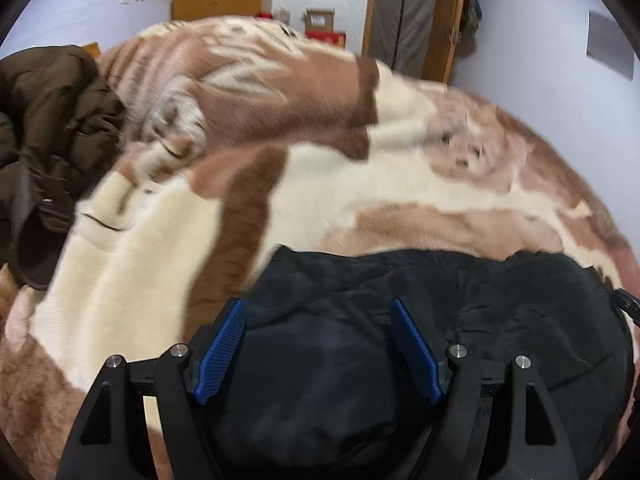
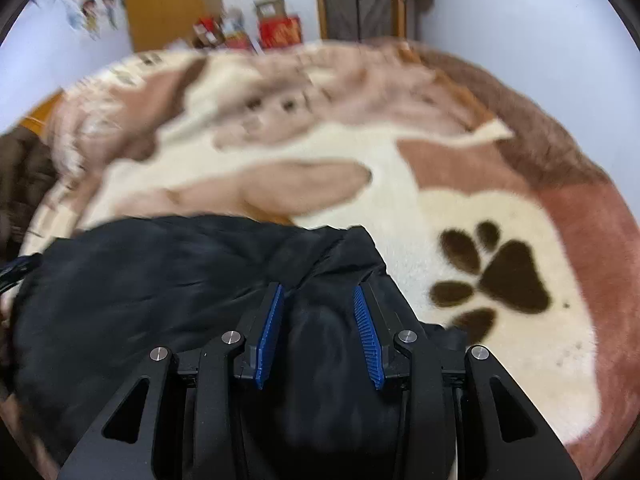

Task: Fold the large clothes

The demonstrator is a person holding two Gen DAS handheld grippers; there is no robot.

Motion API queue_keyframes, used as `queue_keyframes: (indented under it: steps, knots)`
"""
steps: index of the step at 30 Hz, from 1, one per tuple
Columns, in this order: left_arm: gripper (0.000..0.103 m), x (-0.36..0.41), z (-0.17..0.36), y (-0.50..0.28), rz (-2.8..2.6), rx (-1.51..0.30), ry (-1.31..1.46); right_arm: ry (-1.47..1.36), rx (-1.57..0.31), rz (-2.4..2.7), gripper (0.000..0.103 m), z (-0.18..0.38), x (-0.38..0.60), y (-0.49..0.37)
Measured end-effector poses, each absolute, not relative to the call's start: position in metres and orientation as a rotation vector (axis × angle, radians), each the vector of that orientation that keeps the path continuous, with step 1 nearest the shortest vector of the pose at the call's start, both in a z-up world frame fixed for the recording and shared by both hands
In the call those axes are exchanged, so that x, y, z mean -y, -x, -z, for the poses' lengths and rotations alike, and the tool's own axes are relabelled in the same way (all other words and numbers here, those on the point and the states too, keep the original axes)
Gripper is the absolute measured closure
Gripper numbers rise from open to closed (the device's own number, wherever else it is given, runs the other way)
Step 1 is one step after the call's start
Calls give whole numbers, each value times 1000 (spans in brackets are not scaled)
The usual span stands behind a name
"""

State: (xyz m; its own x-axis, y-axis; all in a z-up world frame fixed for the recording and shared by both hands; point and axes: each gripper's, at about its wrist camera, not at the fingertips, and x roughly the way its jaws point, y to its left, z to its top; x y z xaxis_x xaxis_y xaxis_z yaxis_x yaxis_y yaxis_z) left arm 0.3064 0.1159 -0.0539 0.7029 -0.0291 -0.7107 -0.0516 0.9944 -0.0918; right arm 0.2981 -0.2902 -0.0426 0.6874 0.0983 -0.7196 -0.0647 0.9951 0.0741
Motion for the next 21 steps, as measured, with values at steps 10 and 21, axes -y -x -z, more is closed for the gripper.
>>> queue_keyframes:
  steps: [10, 21]
  knots:
    - [20, -138, 104, -301, -40, -820, 200, -26, -811, -38, 66, 101, 298, -292]
    - [23, -132, 55, -262, -28, -790, 168, -28, -808, -73, 66, 47, 292, -251]
